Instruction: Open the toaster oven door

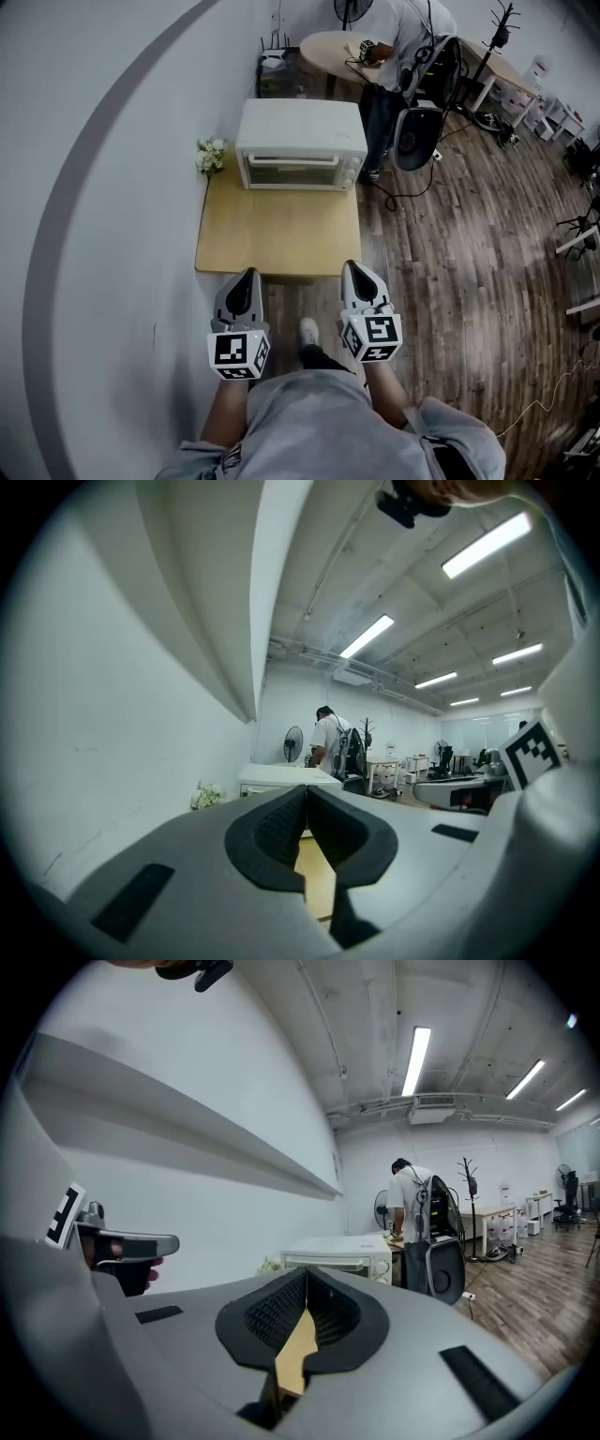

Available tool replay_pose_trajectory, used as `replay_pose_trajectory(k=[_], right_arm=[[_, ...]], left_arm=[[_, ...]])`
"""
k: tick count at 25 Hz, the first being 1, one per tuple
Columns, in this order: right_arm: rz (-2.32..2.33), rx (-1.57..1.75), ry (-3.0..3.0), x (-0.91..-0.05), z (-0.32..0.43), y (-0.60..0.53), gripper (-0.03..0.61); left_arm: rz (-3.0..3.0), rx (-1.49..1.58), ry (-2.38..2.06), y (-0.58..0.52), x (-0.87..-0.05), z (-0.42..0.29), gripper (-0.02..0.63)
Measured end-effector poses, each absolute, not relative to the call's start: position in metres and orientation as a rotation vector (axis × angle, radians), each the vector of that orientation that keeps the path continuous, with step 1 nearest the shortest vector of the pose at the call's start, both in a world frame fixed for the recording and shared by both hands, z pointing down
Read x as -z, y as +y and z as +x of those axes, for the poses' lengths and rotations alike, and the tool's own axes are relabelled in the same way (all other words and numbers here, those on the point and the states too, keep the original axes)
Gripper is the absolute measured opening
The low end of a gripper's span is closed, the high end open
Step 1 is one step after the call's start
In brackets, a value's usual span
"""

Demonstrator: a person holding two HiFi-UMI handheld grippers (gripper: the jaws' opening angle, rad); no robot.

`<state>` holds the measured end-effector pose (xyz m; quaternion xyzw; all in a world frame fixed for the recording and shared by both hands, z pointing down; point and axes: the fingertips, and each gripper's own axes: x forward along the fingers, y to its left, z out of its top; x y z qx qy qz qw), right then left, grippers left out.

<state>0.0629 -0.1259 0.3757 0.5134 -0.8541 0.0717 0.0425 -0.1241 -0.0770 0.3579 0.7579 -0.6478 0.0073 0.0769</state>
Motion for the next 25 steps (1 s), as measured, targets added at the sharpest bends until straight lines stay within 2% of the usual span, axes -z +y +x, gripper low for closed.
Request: replay_pose_trajectory(k=[6, 11, 13, 15, 19, 25], right_arm=[[1.445, -0.186, -2.608, -0.382, 0.056, -0.182, 0.002], [1.343, -0.154, -2.549, -0.402, 0.057, -0.224, 0.061], [1.296, -0.143, -2.526, -0.410, 0.055, -0.240, 0.069], [1.242, -0.117, -2.508, -0.415, 0.053, -0.257, 0.075], [1.098, -0.031, -2.476, -0.416, 0.042, -0.293, 0.076], [0.833, 0.204, -2.350, -0.430, 0.024, -0.337, 0.078]], left_arm=[[2.265, -0.052, -1.933, -0.137, -0.359, -0.116, 0.005], [2.287, -0.128, -1.942, -0.183, -0.362, -0.114, 0.006], [2.298, -0.185, -1.936, -0.201, -0.368, -0.114, 0.072], [2.311, -0.251, -1.933, -0.219, -0.373, -0.114, 0.083], [2.372, -0.464, -1.906, -0.254, -0.382, -0.115, 0.083], [2.545, -0.953, -1.793, -0.307, -0.400, -0.119, 0.083]])
